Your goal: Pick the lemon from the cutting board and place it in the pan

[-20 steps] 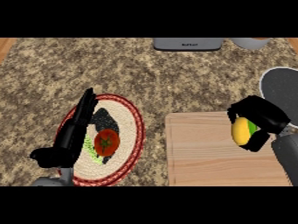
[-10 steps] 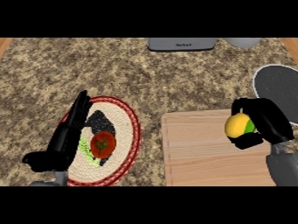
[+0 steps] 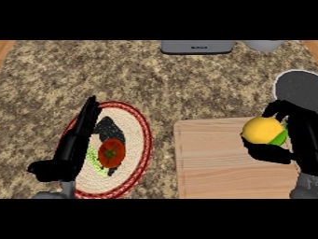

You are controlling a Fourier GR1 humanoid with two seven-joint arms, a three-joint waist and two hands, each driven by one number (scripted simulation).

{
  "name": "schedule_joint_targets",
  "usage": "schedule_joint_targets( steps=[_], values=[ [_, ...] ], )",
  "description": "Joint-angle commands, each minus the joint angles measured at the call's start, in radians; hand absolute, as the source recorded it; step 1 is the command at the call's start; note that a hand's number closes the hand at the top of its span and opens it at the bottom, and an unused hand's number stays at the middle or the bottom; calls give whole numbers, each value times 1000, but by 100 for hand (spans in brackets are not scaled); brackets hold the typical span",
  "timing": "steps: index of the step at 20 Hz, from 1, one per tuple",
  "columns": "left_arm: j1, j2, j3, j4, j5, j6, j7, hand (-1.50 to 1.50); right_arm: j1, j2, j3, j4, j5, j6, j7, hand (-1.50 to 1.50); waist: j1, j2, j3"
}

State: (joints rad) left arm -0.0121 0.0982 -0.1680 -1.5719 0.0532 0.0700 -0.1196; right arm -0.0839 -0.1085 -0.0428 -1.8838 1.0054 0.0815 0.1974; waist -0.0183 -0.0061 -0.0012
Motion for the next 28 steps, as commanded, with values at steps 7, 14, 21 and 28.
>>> schedule_joint_targets(
  steps=[7, 14, 21, 28],
  values=[
    [-26, 1, 3, -14, -12, -18, 26, 0, -125, -76, -341, 215, -272, -76, -61, 150, 21, 8, 2],
    [-13, -39, -19, 9, -50, 6, -9, 0, -230, -201, -428, 513, -199, -286, -208, 150, 31, 11, 2],
    [-2, -51, -41, -34, -56, 6, 34, 0, -356, -296, -564, 864, -293, -518, -439, 150, 37, 11, 3],
    [-102, -23, 24, 32, -27, -28, 33, 0, -557, -469, -656, 1317, -354, -590, -641, 150, 61, 26, 6]
  ],
)
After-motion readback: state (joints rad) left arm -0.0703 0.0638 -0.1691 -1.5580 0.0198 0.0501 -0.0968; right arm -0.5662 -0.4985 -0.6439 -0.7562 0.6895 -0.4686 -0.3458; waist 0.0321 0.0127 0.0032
